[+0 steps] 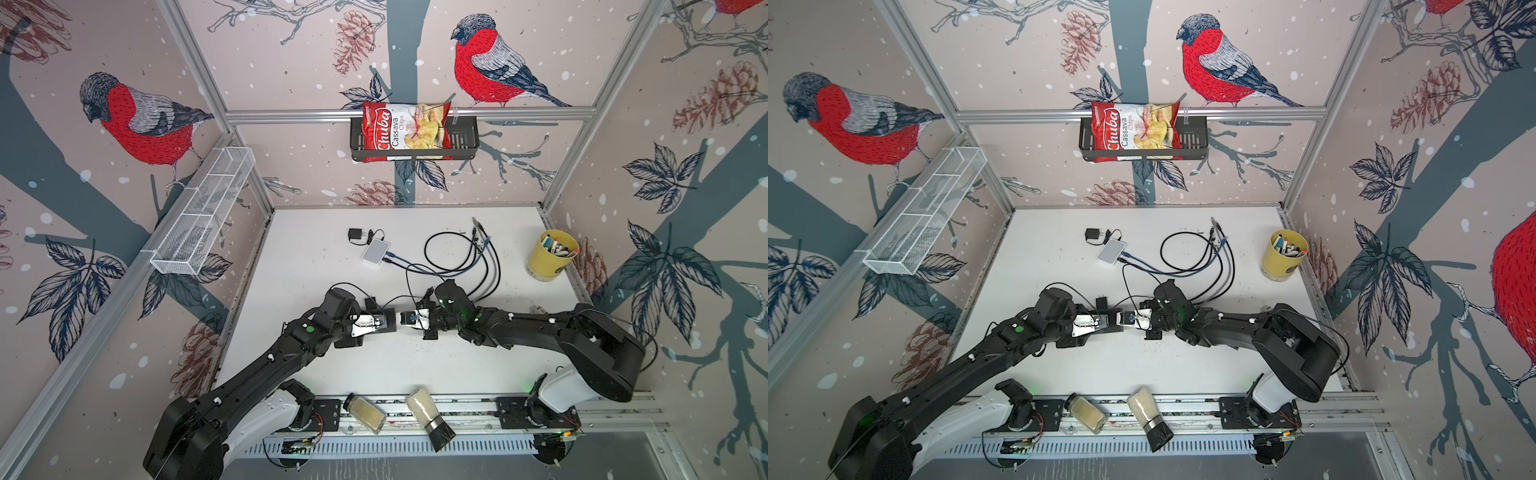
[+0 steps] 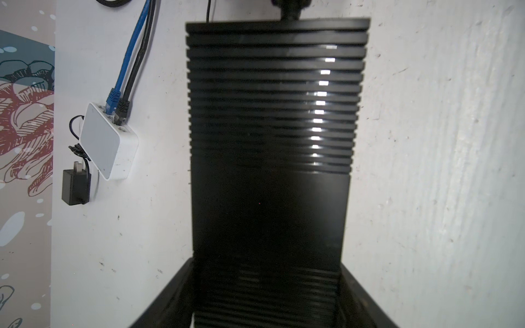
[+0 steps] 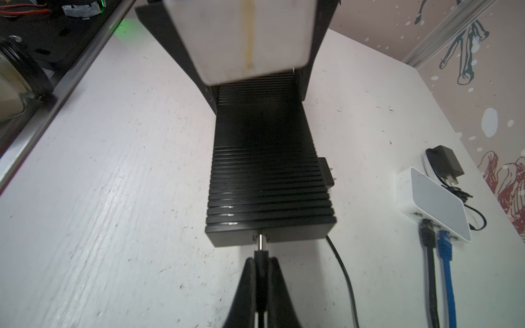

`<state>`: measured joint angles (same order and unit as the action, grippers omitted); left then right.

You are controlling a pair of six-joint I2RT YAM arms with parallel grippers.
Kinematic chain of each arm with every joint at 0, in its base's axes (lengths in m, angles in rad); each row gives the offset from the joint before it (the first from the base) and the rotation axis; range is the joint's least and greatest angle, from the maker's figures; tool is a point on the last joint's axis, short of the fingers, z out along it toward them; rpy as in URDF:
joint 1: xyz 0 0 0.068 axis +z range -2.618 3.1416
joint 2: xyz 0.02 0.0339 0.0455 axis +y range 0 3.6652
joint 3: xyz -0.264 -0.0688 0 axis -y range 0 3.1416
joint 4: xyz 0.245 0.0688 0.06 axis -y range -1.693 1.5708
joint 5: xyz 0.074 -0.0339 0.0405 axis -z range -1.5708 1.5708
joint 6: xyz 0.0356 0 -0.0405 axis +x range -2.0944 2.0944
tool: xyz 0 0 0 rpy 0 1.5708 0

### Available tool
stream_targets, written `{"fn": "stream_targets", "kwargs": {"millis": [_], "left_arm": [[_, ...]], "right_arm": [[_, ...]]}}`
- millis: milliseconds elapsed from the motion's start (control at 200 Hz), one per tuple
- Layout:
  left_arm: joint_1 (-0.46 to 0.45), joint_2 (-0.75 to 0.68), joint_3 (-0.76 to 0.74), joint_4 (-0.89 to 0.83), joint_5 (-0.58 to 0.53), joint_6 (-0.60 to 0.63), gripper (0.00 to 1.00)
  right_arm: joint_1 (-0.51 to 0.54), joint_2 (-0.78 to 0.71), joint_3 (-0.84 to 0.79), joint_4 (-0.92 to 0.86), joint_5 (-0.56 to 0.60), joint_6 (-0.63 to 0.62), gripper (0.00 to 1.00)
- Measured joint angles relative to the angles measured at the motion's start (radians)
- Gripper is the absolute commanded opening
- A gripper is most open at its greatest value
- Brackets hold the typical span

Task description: Insert the plug into the switch port

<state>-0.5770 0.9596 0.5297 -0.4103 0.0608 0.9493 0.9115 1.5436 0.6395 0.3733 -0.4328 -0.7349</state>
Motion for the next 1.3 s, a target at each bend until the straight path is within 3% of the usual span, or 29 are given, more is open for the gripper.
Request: {"fn": "stream_targets", "kwargs": {"millis": [560, 1016, 1301], "left_arm": [[-0.074, 0.045, 0.049, -0.051, -0.095, 0.009, 0.46], [-0.102, 0.018, 0.03, -0.058, -0.113, -0.07, 0.46], [-0.115, 0.005, 0.024, -0.063, -0.116, -0.057, 0.46]], "right_arm": [[0.03, 0.01, 0.031, -0.056, 0.032, -0.025, 0.01], [0.04, 0.033, 0.048, -0.051, 0.031, 0.05, 0.0], [0.046, 0.045, 0.056, -0.061, 0.003, 0.003, 0.0]]}}
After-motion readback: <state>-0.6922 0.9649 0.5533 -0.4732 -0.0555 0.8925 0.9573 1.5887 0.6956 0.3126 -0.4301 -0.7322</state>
